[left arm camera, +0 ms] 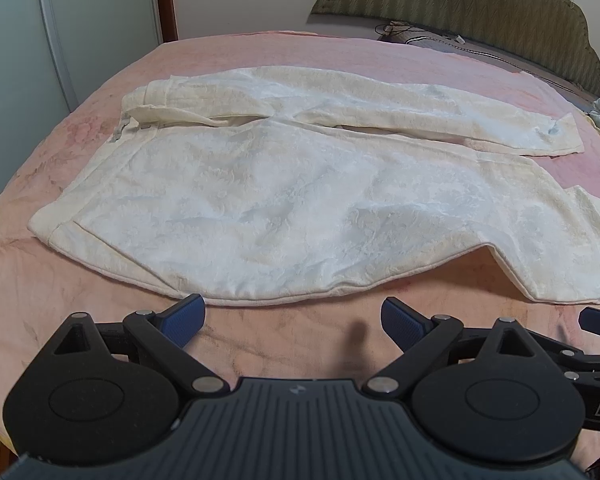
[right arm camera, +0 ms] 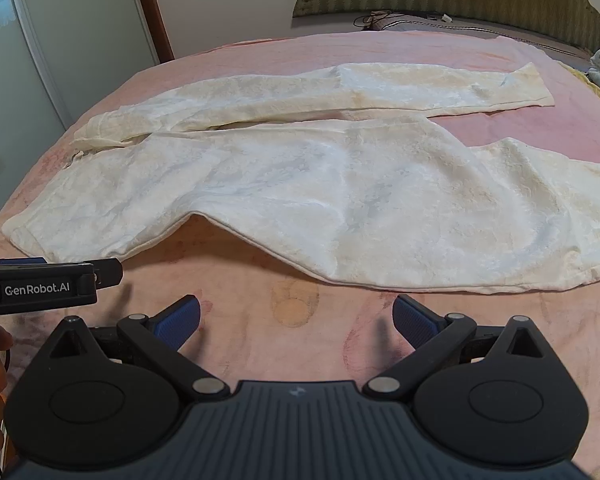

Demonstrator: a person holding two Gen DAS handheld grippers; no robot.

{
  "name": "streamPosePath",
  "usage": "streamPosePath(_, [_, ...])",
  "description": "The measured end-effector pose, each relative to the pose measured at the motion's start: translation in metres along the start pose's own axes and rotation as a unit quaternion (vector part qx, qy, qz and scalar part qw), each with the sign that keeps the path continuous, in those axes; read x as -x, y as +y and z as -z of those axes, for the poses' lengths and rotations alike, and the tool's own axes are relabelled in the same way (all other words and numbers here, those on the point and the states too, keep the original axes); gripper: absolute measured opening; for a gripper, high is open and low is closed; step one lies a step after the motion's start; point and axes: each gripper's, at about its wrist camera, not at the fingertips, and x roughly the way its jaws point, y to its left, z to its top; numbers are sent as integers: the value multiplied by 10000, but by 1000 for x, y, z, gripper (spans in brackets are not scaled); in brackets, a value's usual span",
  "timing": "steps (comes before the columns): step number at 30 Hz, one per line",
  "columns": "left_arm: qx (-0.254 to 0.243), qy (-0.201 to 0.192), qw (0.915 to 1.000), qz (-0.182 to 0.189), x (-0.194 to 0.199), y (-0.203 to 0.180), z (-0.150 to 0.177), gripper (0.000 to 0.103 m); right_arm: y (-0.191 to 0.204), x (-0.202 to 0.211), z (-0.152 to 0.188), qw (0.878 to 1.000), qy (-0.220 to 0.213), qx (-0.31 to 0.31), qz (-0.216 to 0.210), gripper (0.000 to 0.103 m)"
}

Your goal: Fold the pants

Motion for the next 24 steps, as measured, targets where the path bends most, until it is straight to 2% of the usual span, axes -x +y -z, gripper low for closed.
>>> streamPosePath(19, [-1, -21, 10000, -16, 1, 1, 0, 97, 0, 1, 0, 9999, -69, -78, -119, 103])
streamPosePath(21, [5, -73, 10000, -13, 3, 3, -3, 97, -1, 5, -2, 9995, -183, -120, -214, 103])
streamPosePath(24, [25, -225, 9997, -39, 9, 8, -12, 97, -3, 19, -14, 9970, -593, -78, -483, 103])
